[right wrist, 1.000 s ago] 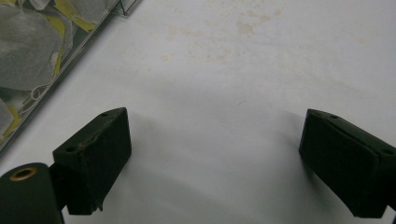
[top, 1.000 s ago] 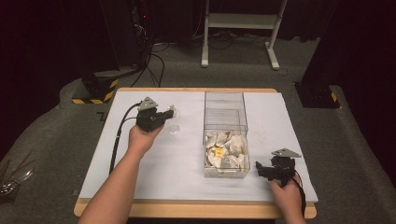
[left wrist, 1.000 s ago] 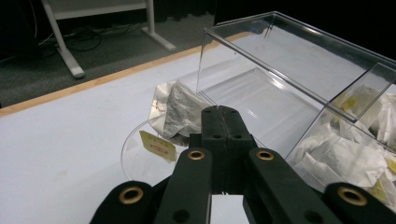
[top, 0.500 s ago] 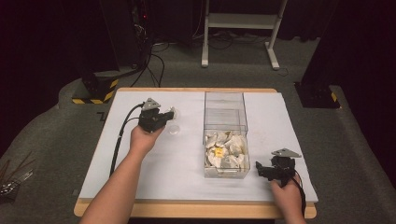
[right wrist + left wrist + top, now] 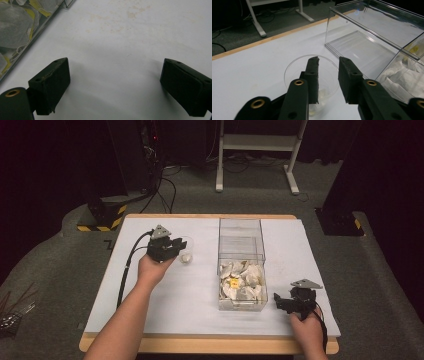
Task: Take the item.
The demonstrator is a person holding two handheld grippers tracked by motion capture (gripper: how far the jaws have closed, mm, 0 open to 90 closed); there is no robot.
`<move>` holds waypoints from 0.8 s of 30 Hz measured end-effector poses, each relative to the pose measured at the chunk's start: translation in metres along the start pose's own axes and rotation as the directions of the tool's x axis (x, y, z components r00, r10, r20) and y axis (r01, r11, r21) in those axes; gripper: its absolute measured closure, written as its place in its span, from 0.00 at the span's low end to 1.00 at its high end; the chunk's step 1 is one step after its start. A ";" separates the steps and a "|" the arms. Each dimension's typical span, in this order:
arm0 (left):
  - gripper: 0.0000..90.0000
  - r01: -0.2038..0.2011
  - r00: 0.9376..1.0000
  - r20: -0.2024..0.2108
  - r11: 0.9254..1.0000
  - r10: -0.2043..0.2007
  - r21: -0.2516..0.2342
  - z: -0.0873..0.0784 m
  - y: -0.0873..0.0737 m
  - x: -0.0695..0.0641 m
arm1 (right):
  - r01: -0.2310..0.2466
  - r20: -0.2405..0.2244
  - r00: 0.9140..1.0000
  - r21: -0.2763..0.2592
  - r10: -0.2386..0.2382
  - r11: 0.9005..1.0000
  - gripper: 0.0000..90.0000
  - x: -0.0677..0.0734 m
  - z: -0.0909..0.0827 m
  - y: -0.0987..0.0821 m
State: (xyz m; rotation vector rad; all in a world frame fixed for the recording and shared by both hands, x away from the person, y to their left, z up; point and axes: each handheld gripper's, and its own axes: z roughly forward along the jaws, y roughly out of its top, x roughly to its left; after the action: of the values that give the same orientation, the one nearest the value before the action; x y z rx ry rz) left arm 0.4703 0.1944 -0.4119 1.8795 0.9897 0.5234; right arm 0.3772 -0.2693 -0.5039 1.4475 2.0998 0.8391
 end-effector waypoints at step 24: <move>0.33 0.032 0.999 -0.029 0.999 -0.031 0.024 -0.019 -0.019 0.003 | 0.000 0.001 1.000 0.000 0.000 1.000 0.10 0.000 0.000 0.000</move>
State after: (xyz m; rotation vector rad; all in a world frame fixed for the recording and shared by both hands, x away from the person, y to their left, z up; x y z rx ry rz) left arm 0.4511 0.2114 -0.4195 1.8798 1.0470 0.5228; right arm 0.3772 -0.2692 -0.5039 1.4473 2.0995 0.8384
